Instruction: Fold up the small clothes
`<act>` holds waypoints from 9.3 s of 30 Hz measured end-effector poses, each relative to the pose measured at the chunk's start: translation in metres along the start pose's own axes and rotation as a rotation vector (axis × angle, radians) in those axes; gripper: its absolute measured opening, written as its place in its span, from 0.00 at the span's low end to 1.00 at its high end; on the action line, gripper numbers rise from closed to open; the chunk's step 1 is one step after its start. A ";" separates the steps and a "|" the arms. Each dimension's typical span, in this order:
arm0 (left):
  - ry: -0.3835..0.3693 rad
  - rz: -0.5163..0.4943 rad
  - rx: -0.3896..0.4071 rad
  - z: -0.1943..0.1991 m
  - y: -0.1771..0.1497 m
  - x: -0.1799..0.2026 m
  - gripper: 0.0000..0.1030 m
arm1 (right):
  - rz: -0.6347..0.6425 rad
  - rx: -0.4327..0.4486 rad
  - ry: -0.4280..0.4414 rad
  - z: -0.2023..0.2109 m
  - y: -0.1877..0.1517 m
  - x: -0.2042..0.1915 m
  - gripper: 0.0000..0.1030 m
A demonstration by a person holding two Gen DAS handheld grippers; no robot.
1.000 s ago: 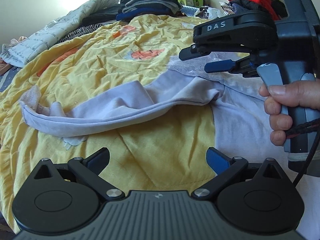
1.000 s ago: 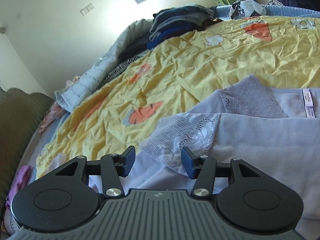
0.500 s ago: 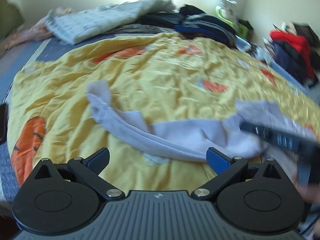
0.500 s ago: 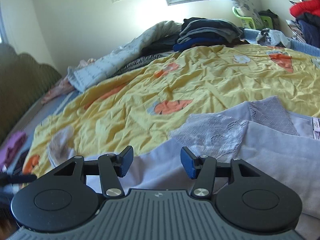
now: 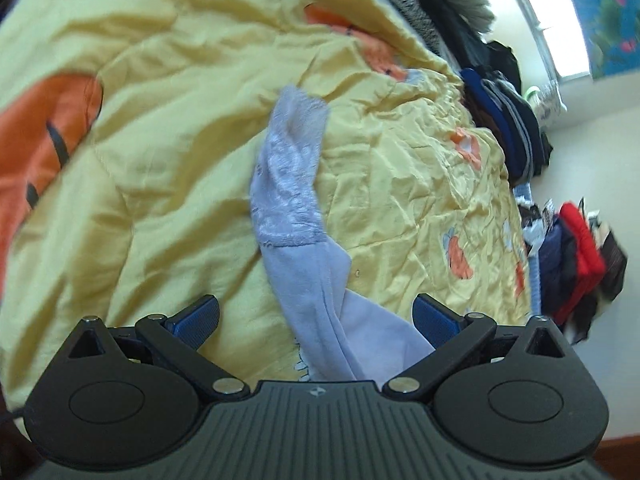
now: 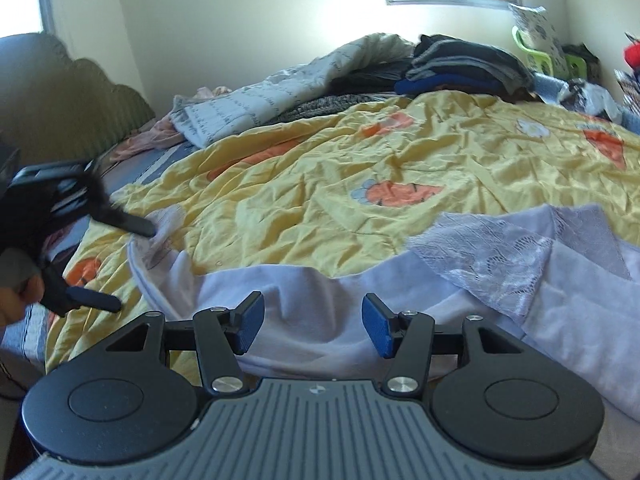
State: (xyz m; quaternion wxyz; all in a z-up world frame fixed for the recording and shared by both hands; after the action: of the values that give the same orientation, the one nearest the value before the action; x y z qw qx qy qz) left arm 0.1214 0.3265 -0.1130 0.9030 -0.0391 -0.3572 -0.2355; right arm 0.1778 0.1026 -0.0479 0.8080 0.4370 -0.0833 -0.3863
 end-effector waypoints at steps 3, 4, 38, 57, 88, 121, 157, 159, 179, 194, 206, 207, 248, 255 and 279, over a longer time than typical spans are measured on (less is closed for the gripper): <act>-0.027 0.047 0.021 -0.001 0.005 -0.004 0.96 | 0.068 -0.025 0.033 -0.003 -0.006 -0.016 0.60; -0.028 0.047 0.032 0.000 0.006 -0.003 0.87 | 0.086 -0.034 0.044 -0.004 -0.009 -0.020 0.60; 0.027 -0.512 0.737 0.096 -0.022 0.093 0.04 | -0.129 0.115 0.059 0.044 -0.008 0.026 0.71; -0.015 -0.865 0.514 0.015 -0.112 0.172 0.04 | -0.248 0.147 -0.230 0.069 -0.015 0.100 0.71; 0.030 -1.223 0.408 -0.080 -0.217 0.262 0.05 | -0.433 0.227 -0.411 0.138 -0.068 0.187 0.58; -0.073 -1.490 0.148 -0.160 -0.389 0.330 0.05 | -0.544 0.292 -0.682 0.248 -0.157 0.254 0.56; -0.306 -1.671 -0.065 -0.152 -0.482 0.323 0.57 | -0.668 0.327 -0.727 0.288 -0.214 0.273 0.66; -0.339 -1.633 -0.038 -0.145 -0.474 0.327 0.83 | -0.665 0.325 -0.726 0.287 -0.213 0.273 0.67; 0.175 -1.443 0.341 -0.128 -0.243 0.236 0.85 | -0.512 0.387 -0.598 0.277 -0.153 0.253 0.67; 0.334 -1.356 0.464 -0.102 -0.175 0.182 0.86 | -0.640 0.285 -0.713 0.255 -0.185 0.306 0.13; 0.063 -1.769 0.433 -0.085 -0.260 0.177 0.86 | -0.714 0.509 -0.475 0.284 -0.108 0.296 0.08; 0.072 -1.807 0.452 -0.088 -0.268 0.178 0.86 | -0.715 0.535 -0.448 0.288 -0.098 0.293 0.08; 0.296 -1.557 0.537 -0.092 -0.202 0.164 0.93 | -0.847 0.368 -0.564 0.261 -0.204 0.312 0.08; 0.259 -1.584 0.579 -0.091 -0.191 0.165 0.99 | -0.826 0.371 -0.613 0.278 -0.206 0.307 0.27; 0.009 -1.673 0.537 -0.077 -0.259 0.232 0.98 | -0.199 0.085 -0.553 0.209 -0.133 0.290 0.08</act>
State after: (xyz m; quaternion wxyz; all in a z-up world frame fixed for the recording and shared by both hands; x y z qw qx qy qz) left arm 0.1994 -0.0136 -0.0417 0.4141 0.4505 -0.3086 -0.7283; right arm 0.2053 -0.2765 -0.0829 0.6938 0.3547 -0.2732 -0.5641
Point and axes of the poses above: each gripper's, at about its wrist camera, not at the fingertips, and z roughly against the way its jaws point, x to its right, y to its top, the point moved 10 cm from there along -z, roughly the way its jaws point, and after that the axes turned 2 degrees about -x, right-handed, at the moved point
